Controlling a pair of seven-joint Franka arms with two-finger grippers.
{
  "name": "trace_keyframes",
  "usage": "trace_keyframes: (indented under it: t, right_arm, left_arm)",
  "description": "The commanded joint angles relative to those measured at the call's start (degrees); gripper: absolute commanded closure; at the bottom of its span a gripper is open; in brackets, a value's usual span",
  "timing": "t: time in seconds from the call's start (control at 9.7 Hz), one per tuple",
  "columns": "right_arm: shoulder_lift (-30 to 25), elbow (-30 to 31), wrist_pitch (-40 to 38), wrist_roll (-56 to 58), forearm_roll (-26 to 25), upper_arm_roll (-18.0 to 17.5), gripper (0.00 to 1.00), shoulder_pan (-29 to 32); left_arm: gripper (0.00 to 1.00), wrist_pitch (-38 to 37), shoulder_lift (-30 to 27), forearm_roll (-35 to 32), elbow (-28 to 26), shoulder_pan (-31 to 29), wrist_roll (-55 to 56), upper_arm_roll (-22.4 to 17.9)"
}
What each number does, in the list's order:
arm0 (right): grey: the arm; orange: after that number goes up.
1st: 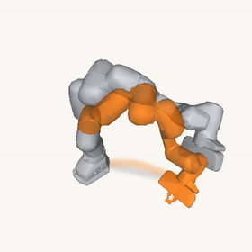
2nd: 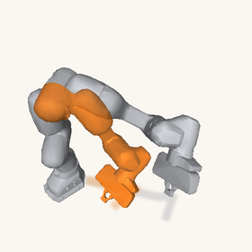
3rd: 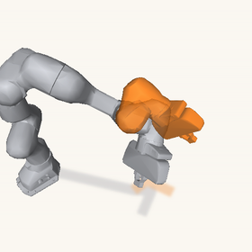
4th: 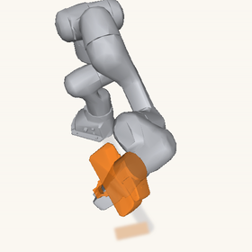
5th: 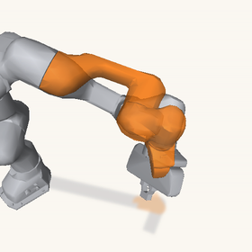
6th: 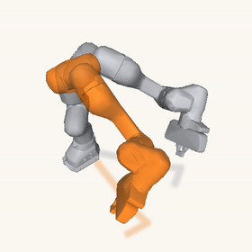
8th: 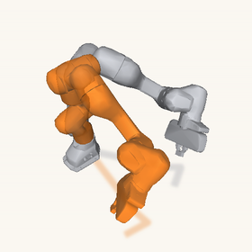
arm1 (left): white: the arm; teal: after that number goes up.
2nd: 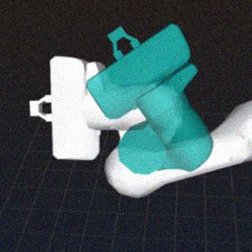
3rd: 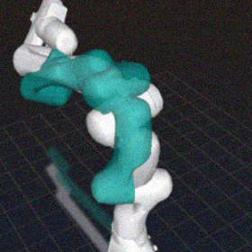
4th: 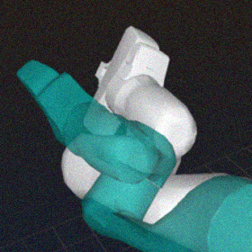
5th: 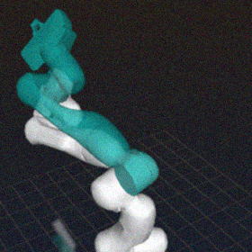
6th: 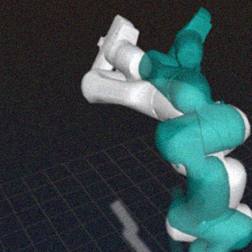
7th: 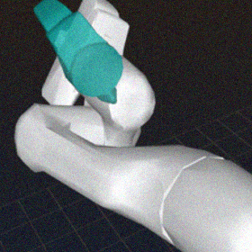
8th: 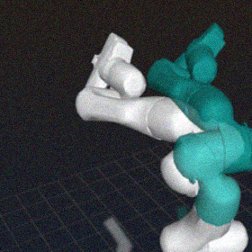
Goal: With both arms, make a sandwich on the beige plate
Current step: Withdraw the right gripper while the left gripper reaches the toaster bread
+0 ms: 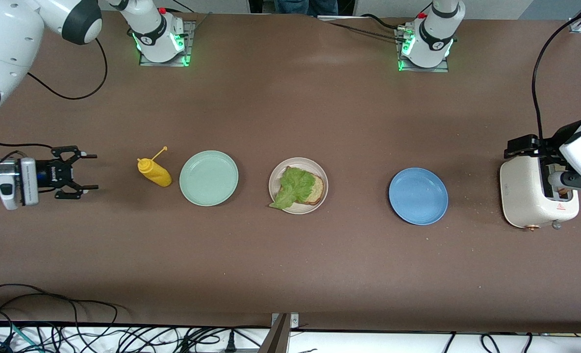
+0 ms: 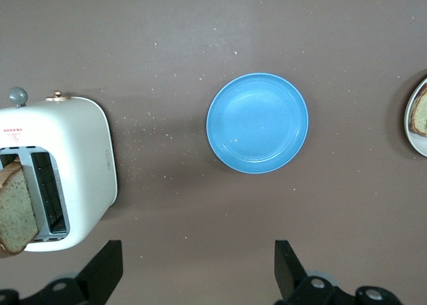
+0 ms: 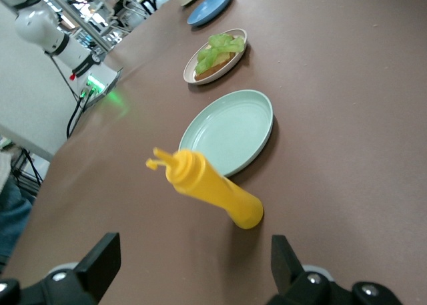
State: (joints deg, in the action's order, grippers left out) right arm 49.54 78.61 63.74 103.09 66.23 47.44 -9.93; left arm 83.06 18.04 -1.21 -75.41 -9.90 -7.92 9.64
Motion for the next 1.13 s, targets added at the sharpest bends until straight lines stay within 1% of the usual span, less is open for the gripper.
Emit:
trace_keyframes:
  t: [0.0, 0.1, 0.21, 0.41, 0.52, 0.62, 0.72, 0.83, 0.93, 1.03]
  right_arm:
    - [-1.27, -5.38, -2.47, -13.9, -1.71, 1.24, 0.0, -0.88]
    - [-1.72, -7.22, -2.65, -21.01, -1.71, 1.25, 0.0, -0.88]
    - [-1.72, -9.85, -2.74, -25.96, -1.8, 1.25, 0.0, -1.23]
    - [-1.81, -13.72, -3.96, -34.49, -3.11, 1.42, 0.0, -1.93]
    - [-4.33, -14.09, -2.93, -39.49, -6.08, 0.99, 0.0, -3.42]
    - [-8.88, -14.01, -0.74, -46.24, -13.77, -1.54, 0.0, -4.39]
    - [-13.63, -13.57, 2.07, -49.53, -24.02, -9.83, 0.0, -3.61]
    - [-17.94, -11.83, 6.18, -52.43, -34.05, -16.96, 0.0, -2.13]
    - [-22.07, -9.11, 8.4, -56.81, -40.93, -21.91, 0.0, -1.33]
    - [-24.72, -8.13, 9.12, -62.16, -46.48, -25.96, 0.0, -0.36]
  left_arm:
    - [0.0, -0.09, 0.07, 0.25, -0.17, -0.38, -1.48, -0.41]
    - [0.0, -0.09, 0.07, 0.16, -0.17, -1.25, -1.48, -0.5]
    - [0.0, -0.01, 0.42, 0.24, -0.17, -2.83, -1.57, -0.5]
    - [0.0, 0.17, 1.12, 0.16, -0.09, -5.29, -5.23, -0.5]
    - [0.0, 0.17, 1.82, 0.33, -0.09, -6.61, -7.78, -0.5]
    - [0.0, 0.35, 2.17, -0.1, -0.09, -7.49, -10.07, -0.59]
    - [0.0, 1.91, 2.18, -3.24, -0.17, -9.24, -11.31, -0.5]
    - [0.0, 2.71, 2.35, -5.53, -0.44, -9.61, -12.8, -0.5]
    - [0.0, 3.68, 2.88, -7.38, -0.79, -10.66, -14.73, -0.5]
    - [0.0, 3.86, 3.92, -7.75, -0.79, -12.06, -16.06, -0.59]
